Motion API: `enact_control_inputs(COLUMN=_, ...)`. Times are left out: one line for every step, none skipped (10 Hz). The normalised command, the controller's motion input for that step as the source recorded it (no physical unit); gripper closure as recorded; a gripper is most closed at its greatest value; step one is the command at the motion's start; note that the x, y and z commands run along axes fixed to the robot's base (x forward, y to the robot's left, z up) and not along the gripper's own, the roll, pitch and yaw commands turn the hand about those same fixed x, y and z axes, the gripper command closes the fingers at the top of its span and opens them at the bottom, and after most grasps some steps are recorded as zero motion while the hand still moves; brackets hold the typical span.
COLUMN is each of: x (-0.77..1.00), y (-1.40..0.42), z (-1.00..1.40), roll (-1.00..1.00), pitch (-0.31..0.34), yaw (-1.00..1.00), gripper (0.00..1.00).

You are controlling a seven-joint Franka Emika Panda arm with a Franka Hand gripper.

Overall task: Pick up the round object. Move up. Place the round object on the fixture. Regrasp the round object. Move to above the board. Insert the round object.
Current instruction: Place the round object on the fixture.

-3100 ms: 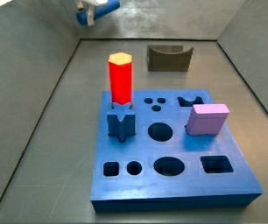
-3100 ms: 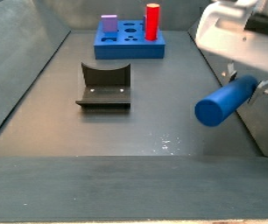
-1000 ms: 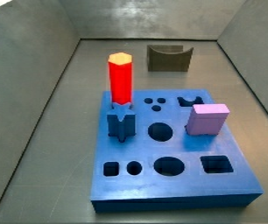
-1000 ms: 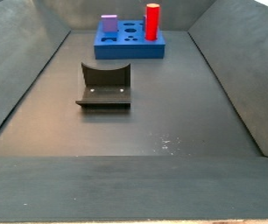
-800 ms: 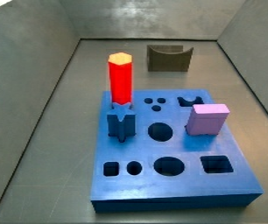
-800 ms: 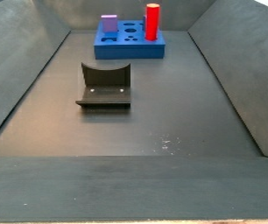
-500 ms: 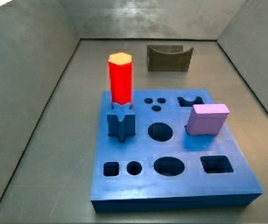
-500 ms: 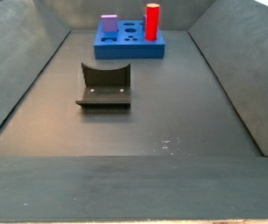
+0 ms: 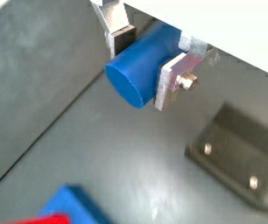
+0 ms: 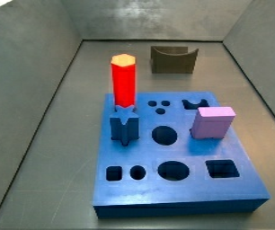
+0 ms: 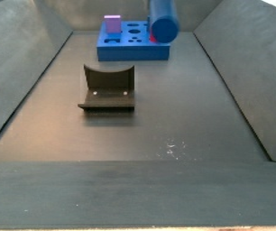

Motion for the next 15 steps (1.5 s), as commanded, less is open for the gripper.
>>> enact_control_inputs(x=1.00, y=-0.12, z=-0.22, roll=-1.00, pitch=-0.005, yaw=-0.02, gripper=1.00)
enact_control_inputs(x=1.00, y=-0.10, z=-0.20, roll=-1.00, pitch=0.007, yaw=-0.02, gripper=1.00)
enact_control_inputs(x=1.00, y=-0.06, z=-0.16, roll=-1.00, pitch=0.029, yaw=-0.03, gripper=1.00)
enact_control_inputs(x=1.00, y=-0.04, z=-0.14, roll=-1.00, pitch=0.037, yaw=-0.03, gripper=1.00)
enact_control_inputs(x=1.00, y=-0.01, z=-0.10, roll=-1.00, pitch=0.057, yaw=-0.05, gripper=1.00)
enact_control_inputs(x=0.96, y=0.01, z=-0.08, roll=-0.99, pitch=0.071, yaw=-0.07, gripper=1.00)
enact_control_inputs(x=0.86, y=0.02, z=-0.06, roll=-0.81, pitch=0.073, yaw=-0.08, gripper=1.00)
enact_control_inputs(x=0.75, y=0.03, z=-0.04, roll=-0.63, pitch=0.069, yaw=-0.08, gripper=1.00)
enact_control_inputs(x=0.62, y=0.04, z=-0.03, roll=-0.40, pitch=0.063, yaw=-0.10, gripper=1.00)
enact_control_inputs(x=0.51, y=0.03, z=-0.01, roll=-0.25, pitch=0.058, yaw=-0.10, gripper=1.00)
enact_control_inputs(x=0.43, y=0.02, z=-0.01, roll=-0.20, pitch=0.050, yaw=-0.10, gripper=1.00)
enact_control_inputs(x=0.25, y=0.02, z=-0.01, roll=-0.15, pitch=0.039, yaw=-0.07, gripper=1.00)
enact_control_inputs(x=0.19, y=0.02, z=-0.01, roll=-0.14, pitch=0.039, yaw=-0.07, gripper=1.00)
enact_control_inputs(x=0.10, y=0.12, z=-1.00, roll=-0.20, pitch=0.096, yaw=-0.02, gripper=1.00)
enact_control_inputs(x=0.09, y=0.12, z=-1.00, roll=-0.18, pitch=0.084, yaw=-0.03, gripper=1.00)
